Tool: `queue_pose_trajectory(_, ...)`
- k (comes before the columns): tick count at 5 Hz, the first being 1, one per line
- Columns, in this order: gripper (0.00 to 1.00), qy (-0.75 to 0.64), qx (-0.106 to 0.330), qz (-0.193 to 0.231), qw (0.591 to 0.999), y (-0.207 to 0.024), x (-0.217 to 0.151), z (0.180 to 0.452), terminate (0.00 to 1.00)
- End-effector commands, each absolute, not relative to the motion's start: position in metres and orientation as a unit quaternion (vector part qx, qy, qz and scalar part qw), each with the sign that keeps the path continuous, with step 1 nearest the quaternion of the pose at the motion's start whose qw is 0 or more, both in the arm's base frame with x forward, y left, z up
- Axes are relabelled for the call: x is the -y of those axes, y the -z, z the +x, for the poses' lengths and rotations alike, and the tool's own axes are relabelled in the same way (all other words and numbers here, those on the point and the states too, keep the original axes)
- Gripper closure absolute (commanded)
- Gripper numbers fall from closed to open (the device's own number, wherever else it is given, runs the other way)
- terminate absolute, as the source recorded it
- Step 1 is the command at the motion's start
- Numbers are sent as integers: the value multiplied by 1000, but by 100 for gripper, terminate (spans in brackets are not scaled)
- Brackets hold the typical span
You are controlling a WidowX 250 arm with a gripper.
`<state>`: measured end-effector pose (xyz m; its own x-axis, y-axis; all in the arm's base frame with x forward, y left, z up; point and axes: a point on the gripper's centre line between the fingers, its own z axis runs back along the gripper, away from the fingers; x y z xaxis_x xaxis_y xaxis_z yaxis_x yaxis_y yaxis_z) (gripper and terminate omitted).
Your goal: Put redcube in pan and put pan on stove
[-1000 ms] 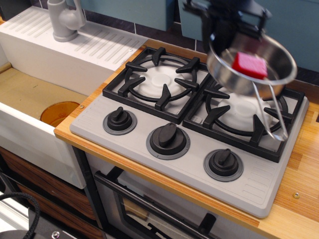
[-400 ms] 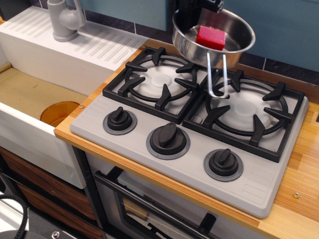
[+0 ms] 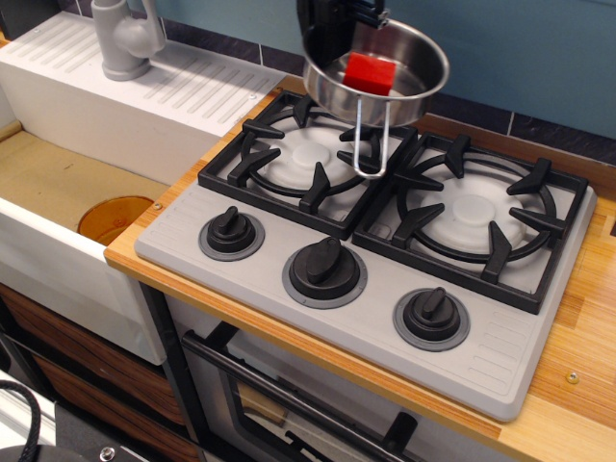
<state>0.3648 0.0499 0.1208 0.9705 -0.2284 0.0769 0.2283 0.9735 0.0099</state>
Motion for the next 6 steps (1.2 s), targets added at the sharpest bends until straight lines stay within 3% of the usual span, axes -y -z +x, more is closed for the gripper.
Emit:
queue_pose_trajectory(1,100,122,82,5,989,-125,-72,380,0)
queue_pose_trajectory(4,100,122,97,-2,988,-93,-103,378,0)
queue_pose_trajectory(6,100,109,97,-18,989,-72,-98,374,0)
